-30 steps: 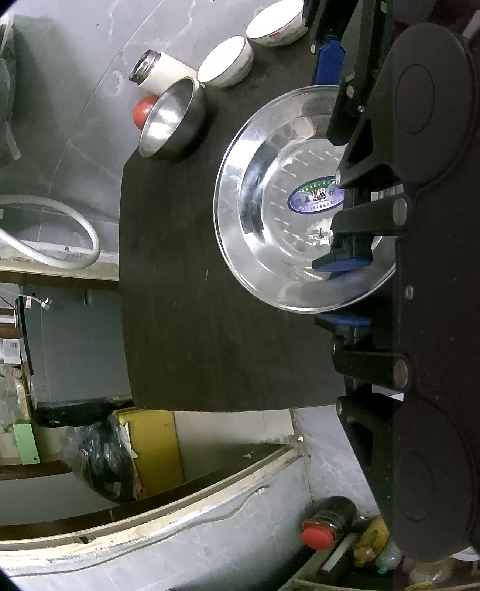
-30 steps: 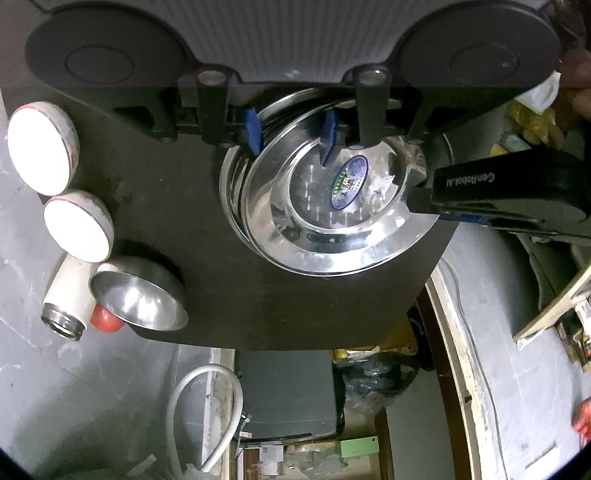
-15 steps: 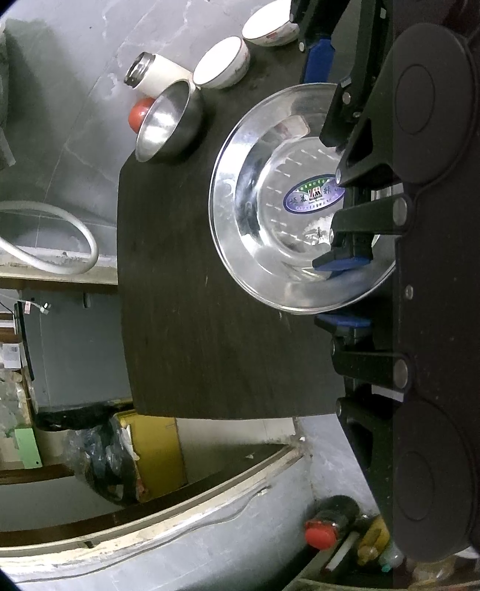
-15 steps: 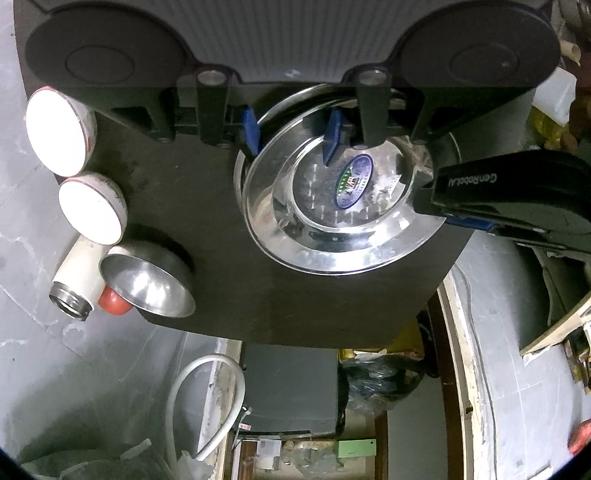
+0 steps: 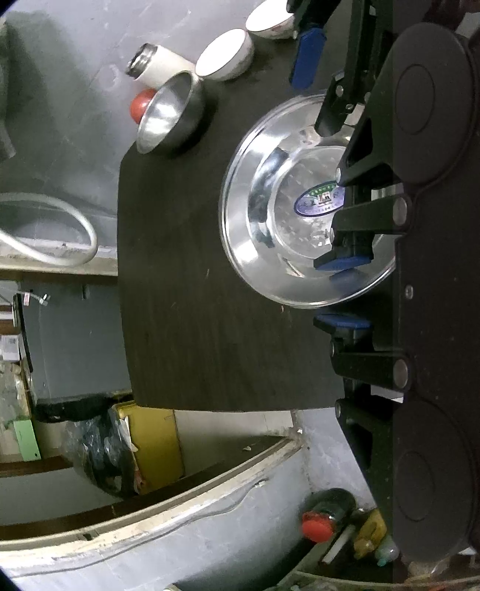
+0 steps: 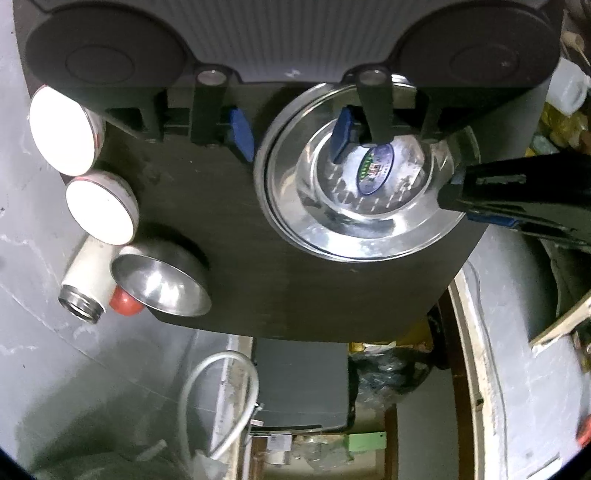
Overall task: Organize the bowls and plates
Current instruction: 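Lift the logo plate onto the plate stack and open both grippers, then reach the steel mixing bowl by the thermos and grasp its rim with both grippers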
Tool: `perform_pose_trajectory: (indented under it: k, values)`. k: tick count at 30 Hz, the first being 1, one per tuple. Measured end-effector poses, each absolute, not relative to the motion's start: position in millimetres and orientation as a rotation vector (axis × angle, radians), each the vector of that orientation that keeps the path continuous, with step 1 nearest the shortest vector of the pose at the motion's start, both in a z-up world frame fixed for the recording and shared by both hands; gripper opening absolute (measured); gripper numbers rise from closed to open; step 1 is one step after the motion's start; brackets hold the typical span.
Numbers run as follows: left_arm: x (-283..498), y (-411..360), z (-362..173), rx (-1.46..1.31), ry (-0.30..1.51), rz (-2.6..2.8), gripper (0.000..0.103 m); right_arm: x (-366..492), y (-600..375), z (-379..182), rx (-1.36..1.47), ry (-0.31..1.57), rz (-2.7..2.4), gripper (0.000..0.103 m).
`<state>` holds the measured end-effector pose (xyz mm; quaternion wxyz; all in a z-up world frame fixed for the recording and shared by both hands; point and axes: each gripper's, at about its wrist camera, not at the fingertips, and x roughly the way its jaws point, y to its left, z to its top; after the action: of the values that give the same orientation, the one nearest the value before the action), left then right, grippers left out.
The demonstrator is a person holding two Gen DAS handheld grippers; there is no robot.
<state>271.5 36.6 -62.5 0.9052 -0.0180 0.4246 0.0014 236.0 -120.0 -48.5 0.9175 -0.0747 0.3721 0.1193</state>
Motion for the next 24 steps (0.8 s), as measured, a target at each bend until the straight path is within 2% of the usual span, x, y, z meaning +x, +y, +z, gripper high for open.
perform_pose_trajectory:
  k: [1, 4, 6, 9, 12, 24]
  values:
    - [271.7, 37.3, -61.1, -0.046, 0.874, 0.003, 0.034, 236.6, -123.5, -47.8, -0.139, 0.763, 0.242, 0.06]
    - [272.5, 36.7, -54.6, -0.052, 0.851, 0.009, 0.057, 238.1, -135.1, -45.5, -0.095, 0.75, 0.231, 0.073]
    - [273.9, 34.6, -49.3, -0.051, 0.829, 0.011, 0.075, 239.9, -144.6, -44.6, -0.058, 0.737, 0.227, 0.086]
    - [278.9, 29.9, -41.9, -0.052, 0.803, 0.007, 0.09, 241.3, -159.9, -44.7, 0.014, 0.73, 0.24, 0.099]
    - [281.6, 25.9, -35.9, -0.09, 0.746, 0.008, 0.1, 240.3, -173.0, -45.4, 0.059, 0.739, 0.253, 0.102]
    - [294.9, 2.3, -30.9, -0.109, 0.72, 0.021, 0.102, 232.4, -207.1, -44.8, 0.1, 0.743, 0.243, 0.103]
